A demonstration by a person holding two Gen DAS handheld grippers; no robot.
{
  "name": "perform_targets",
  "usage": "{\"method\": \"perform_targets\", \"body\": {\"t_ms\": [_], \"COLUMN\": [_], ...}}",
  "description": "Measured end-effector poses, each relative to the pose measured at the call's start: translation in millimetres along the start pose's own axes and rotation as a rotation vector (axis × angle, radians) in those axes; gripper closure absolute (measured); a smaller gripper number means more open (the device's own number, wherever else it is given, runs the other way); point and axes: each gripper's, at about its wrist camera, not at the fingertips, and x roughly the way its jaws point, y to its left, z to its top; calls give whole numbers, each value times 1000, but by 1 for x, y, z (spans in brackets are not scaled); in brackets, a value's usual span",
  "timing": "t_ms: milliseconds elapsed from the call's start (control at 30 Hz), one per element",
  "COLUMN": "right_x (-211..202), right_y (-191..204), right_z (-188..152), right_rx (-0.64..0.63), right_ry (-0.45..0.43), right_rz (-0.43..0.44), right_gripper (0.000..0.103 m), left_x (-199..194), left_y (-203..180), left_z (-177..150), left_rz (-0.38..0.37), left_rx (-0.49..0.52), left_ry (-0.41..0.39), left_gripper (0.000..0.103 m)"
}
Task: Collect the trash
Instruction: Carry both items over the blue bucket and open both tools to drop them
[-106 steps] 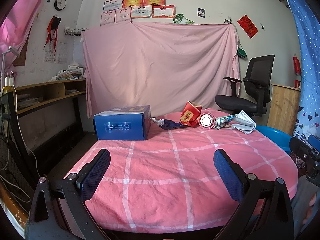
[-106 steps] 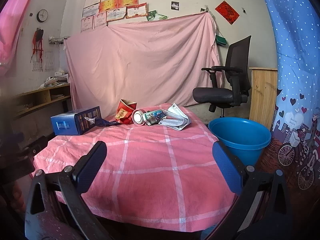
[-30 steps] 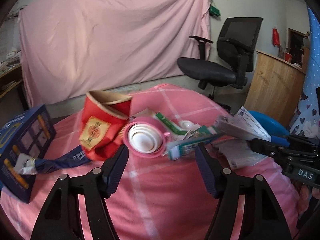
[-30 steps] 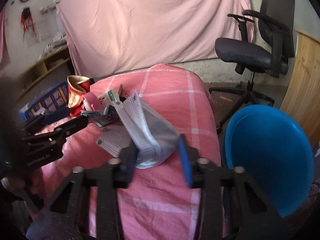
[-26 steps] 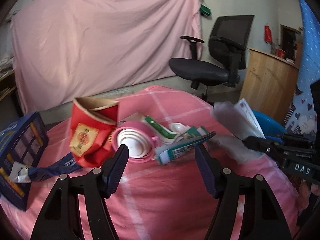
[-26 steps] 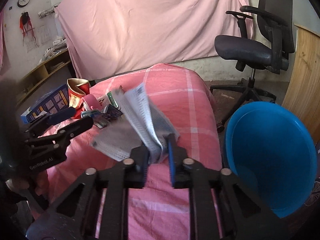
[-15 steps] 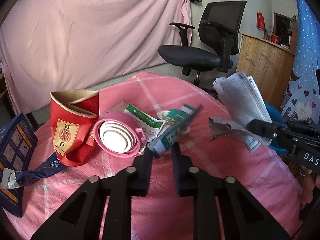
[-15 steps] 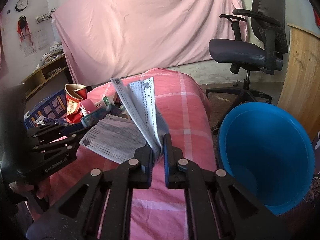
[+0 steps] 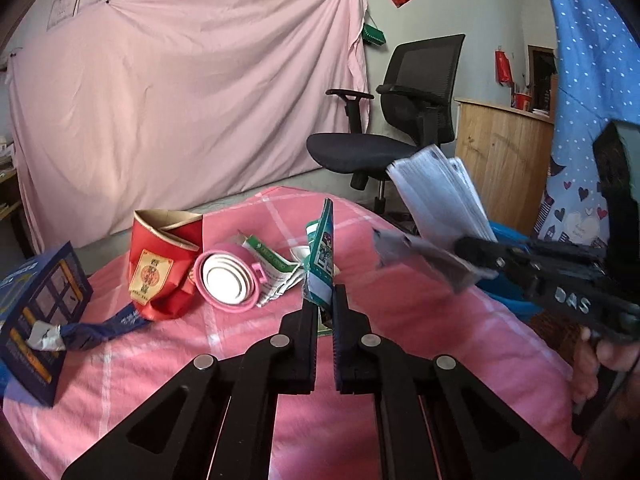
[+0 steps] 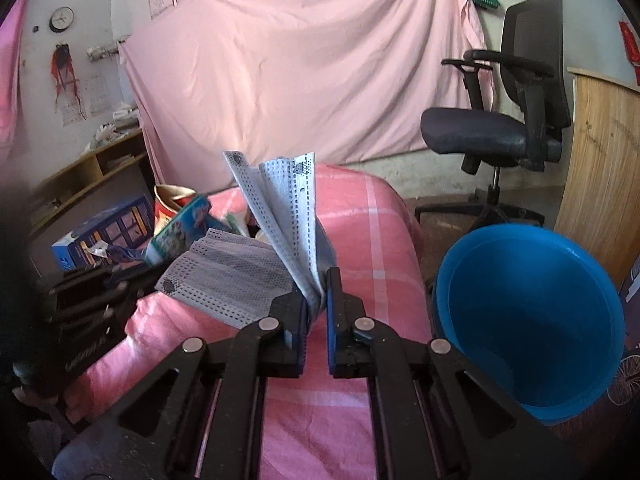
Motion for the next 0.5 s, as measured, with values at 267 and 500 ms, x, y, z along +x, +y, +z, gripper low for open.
{"method": "perform_targets", "body": {"t_ms": [267, 500], "right_x": [-31, -73], "right_y": [7, -9], "right_z": [5, 18], "right_rx": [-40, -7], "right_ry": [-156, -388], "right_rz": [-65, -231], "right_gripper": [67, 67], "left_x": [-26, -25], "left_y": [-9, -44], "left_z": [13, 64], "left_rz": [-6, -87], "left_rx": [-61, -11], "left_ry": [-99, -210], "left_gripper": [99, 99]}}
